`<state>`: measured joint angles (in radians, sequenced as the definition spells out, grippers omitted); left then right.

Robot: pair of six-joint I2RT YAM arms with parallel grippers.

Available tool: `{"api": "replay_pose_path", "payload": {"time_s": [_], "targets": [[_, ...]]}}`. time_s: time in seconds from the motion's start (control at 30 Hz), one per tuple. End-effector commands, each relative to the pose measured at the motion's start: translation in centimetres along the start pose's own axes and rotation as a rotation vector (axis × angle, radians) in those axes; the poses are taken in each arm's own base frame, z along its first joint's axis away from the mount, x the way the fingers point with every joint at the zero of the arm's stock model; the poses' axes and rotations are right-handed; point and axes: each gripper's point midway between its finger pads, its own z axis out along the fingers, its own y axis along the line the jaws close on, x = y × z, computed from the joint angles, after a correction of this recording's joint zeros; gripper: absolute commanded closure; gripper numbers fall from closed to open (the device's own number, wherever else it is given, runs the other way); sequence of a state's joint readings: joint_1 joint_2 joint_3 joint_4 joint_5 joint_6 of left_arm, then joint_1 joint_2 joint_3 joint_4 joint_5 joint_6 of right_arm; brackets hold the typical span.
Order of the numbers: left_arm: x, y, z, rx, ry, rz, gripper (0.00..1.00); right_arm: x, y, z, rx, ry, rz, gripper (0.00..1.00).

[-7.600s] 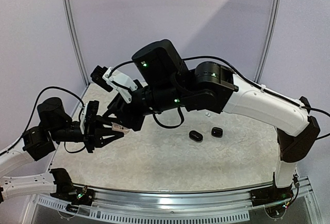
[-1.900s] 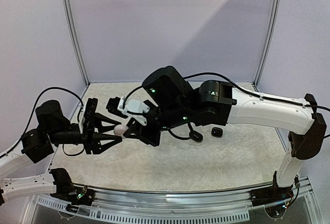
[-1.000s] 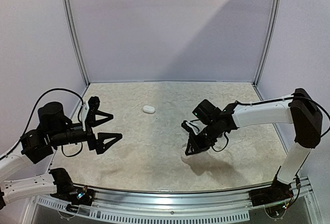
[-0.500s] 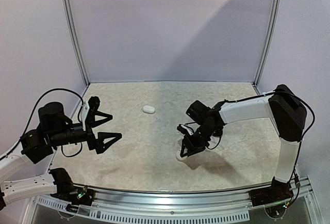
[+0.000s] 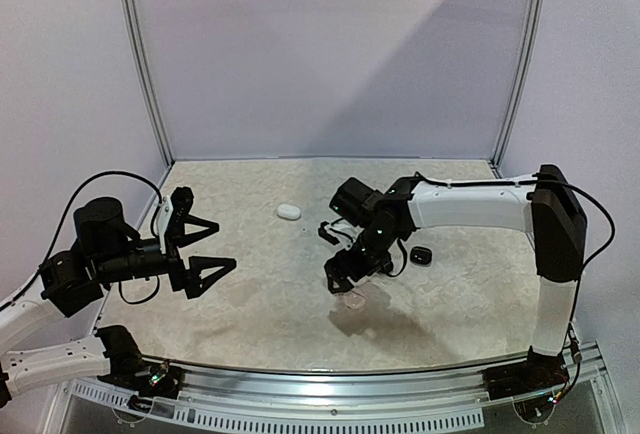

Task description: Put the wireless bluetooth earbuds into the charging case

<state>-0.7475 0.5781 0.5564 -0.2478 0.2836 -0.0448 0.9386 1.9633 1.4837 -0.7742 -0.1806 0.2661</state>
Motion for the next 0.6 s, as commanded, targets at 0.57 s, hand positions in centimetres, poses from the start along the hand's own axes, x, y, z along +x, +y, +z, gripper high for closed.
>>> {"api": "replay_pose_path", "payload": {"time_s": [0.57], "targets": [[0.8, 0.1, 0.3, 0.01, 0.013, 0.011, 0.03, 4.2, 0.0, 4.8, 0.198, 0.208, -0.191, 0.23]]}}
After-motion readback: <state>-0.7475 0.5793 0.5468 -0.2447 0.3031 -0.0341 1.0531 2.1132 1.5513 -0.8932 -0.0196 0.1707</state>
